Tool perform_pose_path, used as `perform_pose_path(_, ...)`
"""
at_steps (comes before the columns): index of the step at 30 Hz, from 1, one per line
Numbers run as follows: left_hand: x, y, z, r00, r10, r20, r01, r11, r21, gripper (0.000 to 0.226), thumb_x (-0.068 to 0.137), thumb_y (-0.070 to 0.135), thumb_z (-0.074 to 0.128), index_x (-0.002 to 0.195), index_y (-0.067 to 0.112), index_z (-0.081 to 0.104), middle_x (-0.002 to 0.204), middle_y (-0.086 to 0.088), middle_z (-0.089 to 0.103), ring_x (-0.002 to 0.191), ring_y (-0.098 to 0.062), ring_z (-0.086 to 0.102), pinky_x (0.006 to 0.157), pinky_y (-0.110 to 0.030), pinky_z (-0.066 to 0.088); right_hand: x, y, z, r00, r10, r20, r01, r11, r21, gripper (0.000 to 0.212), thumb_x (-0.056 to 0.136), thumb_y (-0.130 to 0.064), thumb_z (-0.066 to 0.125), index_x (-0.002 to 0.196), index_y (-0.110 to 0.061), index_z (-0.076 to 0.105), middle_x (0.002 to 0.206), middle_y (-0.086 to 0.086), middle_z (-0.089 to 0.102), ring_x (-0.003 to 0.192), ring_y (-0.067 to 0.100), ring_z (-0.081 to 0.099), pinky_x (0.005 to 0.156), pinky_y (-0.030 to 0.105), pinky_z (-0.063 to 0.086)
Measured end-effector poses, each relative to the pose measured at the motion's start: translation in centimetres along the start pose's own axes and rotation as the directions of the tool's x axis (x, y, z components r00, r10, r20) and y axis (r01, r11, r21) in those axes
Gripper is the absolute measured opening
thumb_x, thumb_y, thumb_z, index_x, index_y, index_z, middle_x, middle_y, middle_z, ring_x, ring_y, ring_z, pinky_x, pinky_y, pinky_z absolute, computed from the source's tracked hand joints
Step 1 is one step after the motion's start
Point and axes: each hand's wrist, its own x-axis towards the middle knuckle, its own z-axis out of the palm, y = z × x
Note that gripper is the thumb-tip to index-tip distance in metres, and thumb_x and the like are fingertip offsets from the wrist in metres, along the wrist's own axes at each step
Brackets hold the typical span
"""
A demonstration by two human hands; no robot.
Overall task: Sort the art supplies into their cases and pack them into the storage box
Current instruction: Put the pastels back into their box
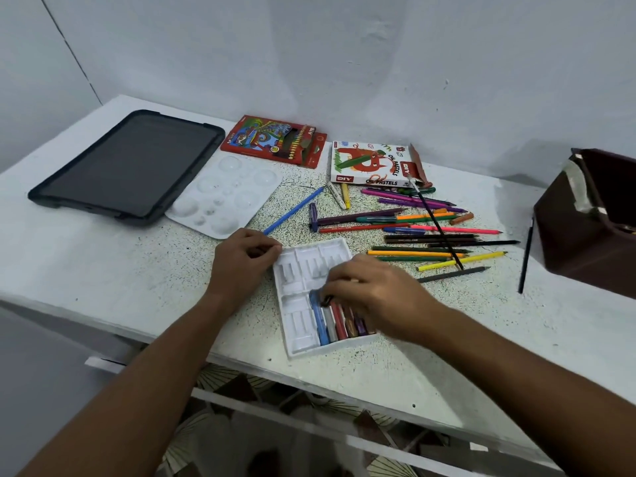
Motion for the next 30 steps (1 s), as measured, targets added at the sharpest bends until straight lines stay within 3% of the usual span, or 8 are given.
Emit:
perform_pose_path(8,0.0,0.0,-0.1,1.0,0.012,-0.002,-0.012,1.0,0.013,0.008,0.082,0.013,0.074,0.09,0.012,0.077,0.092,-0.001,0.066,0.079,-0.002,0.062,0.069,-0.006,0.046,-0.5,-1.3,2.7,0.981,-0.189,0.034,0.189,0.982,0.019,0.03,0.083,0.003,0.063,0.11,-0.01,0.064,0.115,0.008,0.061,0.104,0.028,0.055,0.062,0.042,0.053)
perform_pose_path(12,0.0,-0.1,0.0,1.0,0.021,0.0,-0.021,1.0,0.018,0.009,0.082,0.012,0.074,0.09,0.011,0.077,0.092,-0.002,0.065,0.075,0.006,0.06,0.069,-0.004,0.044,-0.7,-1.7,2.3,0.972,-0.23,0.053,0.228,0.973,0.028,0.029,0.083,0.002,0.062,0.109,-0.009,0.066,0.115,0.008,0.062,0.105,0.029,0.055,0.068,0.041,0.053)
perform_pose_path(15,0.0,-0.1,-0.1,1.0,0.019,0.006,-0.019,1.0,0.015,0.009,0.083,0.013,0.074,0.09,0.011,0.077,0.092,-0.002,0.065,0.074,0.007,0.059,0.067,-0.002,0.042,-0.7,-1.8,2.0,0.967,-0.247,0.064,0.245,0.969,0.03,0.03,0.086,-0.006,0.048,0.108,-0.007,0.068,0.115,0.009,0.063,0.108,0.028,0.056,0.079,0.04,0.053)
perform_pose_path(30,0.0,0.0,-0.1,1.0,0.006,0.021,-0.006,1.0,0.015,0.008,0.083,0.014,0.075,0.091,0.013,0.077,0.093,-0.001,0.066,0.073,0.009,0.059,0.066,-0.001,0.042,-0.7,-2.1,2.3,0.988,-0.156,-0.009,0.156,0.976,0.151,0.022,0.094,-0.014,0.051,0.101,-0.005,0.07,0.106,0.006,0.068,0.101,0.024,0.06,0.087,0.034,0.049)
